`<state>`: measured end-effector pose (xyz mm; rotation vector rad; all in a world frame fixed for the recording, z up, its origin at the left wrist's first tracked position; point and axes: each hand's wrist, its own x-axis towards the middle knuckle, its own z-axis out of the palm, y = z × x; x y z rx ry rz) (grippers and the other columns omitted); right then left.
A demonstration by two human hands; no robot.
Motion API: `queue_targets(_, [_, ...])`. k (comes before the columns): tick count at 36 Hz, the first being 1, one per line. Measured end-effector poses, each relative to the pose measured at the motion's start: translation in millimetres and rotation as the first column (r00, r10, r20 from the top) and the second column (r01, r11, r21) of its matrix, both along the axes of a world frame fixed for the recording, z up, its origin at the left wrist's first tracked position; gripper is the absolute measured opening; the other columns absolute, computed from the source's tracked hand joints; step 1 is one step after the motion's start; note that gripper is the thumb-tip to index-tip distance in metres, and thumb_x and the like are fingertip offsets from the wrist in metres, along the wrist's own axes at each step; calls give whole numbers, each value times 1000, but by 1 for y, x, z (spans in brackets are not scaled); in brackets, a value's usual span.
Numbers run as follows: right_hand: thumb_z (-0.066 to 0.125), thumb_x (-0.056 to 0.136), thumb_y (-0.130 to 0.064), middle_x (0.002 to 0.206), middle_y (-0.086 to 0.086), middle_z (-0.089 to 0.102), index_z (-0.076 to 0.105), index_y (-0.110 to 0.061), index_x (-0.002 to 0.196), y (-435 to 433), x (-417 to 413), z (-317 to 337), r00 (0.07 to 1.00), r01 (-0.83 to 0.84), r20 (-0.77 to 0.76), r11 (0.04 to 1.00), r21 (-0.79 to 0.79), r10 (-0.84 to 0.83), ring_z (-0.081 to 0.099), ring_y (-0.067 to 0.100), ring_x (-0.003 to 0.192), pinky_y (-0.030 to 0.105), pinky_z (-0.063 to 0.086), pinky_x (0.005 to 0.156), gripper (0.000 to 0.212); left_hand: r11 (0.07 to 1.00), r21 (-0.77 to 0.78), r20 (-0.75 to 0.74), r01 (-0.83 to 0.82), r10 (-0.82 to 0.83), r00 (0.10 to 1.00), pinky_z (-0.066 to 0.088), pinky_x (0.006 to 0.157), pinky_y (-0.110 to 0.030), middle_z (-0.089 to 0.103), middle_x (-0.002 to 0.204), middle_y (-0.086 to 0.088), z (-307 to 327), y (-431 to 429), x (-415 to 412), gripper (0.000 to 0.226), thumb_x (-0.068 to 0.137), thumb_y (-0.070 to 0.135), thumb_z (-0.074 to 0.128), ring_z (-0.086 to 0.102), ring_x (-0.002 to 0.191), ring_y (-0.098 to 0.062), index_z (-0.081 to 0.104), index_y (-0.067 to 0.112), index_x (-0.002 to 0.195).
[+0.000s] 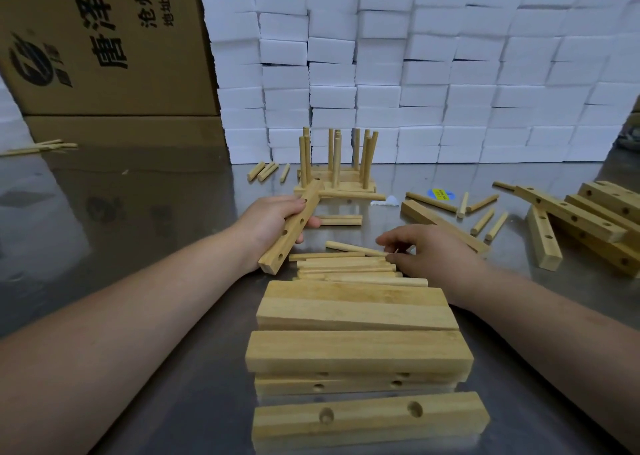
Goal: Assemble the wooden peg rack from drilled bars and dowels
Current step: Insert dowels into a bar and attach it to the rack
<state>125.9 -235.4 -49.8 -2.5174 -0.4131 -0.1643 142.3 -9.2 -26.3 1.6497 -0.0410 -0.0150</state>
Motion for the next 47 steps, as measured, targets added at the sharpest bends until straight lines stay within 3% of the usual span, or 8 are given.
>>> queue_targets(4, [52,93,-16,87,-21,51,58,-25,125,1,1,-1,1000,9,25,999,-44,-8,47,-3,77,10,34,66,34,1000,5,8,9,-9,1000,47,48,-19,72,80,-6,-1,0,0,26,97,18,45,52,47,-11,59,11,118])
queue_targets(7, [44,97,-17,98,-11,56,55,-24,129,0,2,-2,996,66,61,998,-17,-65,49,-4,71,6,34,51,35,1000,9,14,7,-8,1000,46,48,-19,73,80,-5,-2,1,0,26,97,19,45,53,47,-11,59,12,118])
queue_targets(16, [35,99,-15,71,-3,51,58,-19,121,4,-6,3,990,85,100,987,135,-99,64,27,72,30,44,52,33,1000,14,22,26,-26,999,49,48,-18,74,83,-5,1,0,-2,29,97,19,45,57,47,-7,55,19,124])
queue_targets(23, [36,99,-17,69,-8,46,62,-21,111,5,-9,7,955,127,244,975,183,-170,48,11,58,17,34,44,28,997,69,55,28,-31,998,44,43,-15,74,83,-1,15,-7,-7,28,98,22,44,57,47,-3,54,18,124])
queue_targets(27, [36,99,-19,77,-13,42,60,-17,116,5,-12,12,947,104,282,978,183,-154,44,6,65,9,35,55,29,999,8,67,34,-35,997,45,43,-16,73,78,-2,23,-13,-11,26,98,20,43,58,46,-5,57,15,119])
queue_targets(32, [36,99,-21,77,-6,49,60,-18,114,7,-15,16,956,69,273,987,144,-107,52,16,71,25,41,62,29,991,-96,-14,89,-90,996,49,51,-23,72,75,-7,22,-24,-18,34,96,12,34,55,49,-12,60,13,117])
queue_targets(43, [38,98,-18,72,-16,41,62,-14,113,7,-20,19,933,27,354,992,123,-69,41,1,62,5,34,58,29,965,-240,-28,102,-112,993,50,52,-20,72,86,-14,20,-27,-15,23,96,10,44,58,55,-11,62,5,110])
queue_targets(47, [40,97,-19,69,-12,44,63,-12,102,8,-24,21,928,7,373,998,58,-29,43,0,60,12,33,52,25,967,-242,-37,76,-87,995,50,51,-22,69,102,-18,20,-27,-13,26,96,12,45,59,58,-12,60,3,115])
